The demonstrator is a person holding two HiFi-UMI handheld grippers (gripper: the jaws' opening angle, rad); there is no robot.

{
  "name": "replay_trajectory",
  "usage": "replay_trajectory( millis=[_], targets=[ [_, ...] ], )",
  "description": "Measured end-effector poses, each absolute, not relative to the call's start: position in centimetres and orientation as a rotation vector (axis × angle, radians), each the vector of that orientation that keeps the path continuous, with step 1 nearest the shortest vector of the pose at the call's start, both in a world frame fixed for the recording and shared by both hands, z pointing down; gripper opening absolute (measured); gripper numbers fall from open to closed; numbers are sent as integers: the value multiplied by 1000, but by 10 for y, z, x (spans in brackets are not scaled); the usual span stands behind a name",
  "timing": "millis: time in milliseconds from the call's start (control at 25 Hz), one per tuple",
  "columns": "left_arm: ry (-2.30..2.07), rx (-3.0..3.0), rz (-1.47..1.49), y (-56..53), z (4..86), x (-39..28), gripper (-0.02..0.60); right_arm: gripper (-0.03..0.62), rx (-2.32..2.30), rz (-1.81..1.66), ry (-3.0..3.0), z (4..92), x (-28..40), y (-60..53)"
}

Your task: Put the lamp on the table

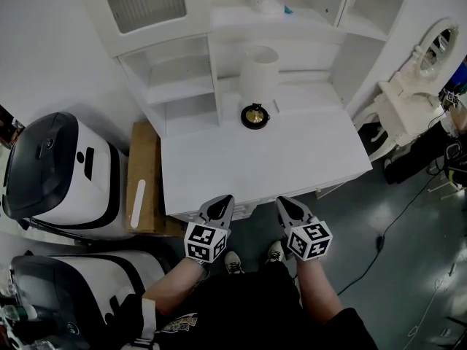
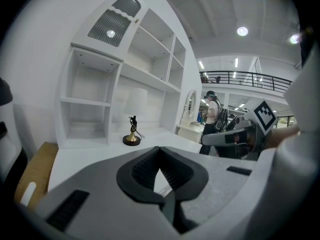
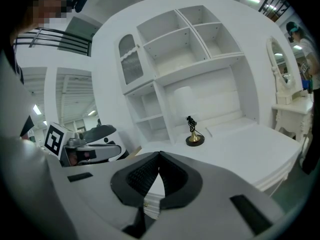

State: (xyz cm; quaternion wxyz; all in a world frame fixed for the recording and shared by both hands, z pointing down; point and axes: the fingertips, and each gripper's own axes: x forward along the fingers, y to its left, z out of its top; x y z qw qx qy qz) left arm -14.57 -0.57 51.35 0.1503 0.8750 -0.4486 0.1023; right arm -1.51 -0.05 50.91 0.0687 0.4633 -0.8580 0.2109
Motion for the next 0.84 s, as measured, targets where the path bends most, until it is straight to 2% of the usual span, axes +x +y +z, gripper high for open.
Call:
replay_trajectory(
  millis=[840],
  targets=[
    [-1282, 2510, 281, -7, 515, -148, 6, 25, 1391, 644, -2575, 513, -18, -3]
  ],
)
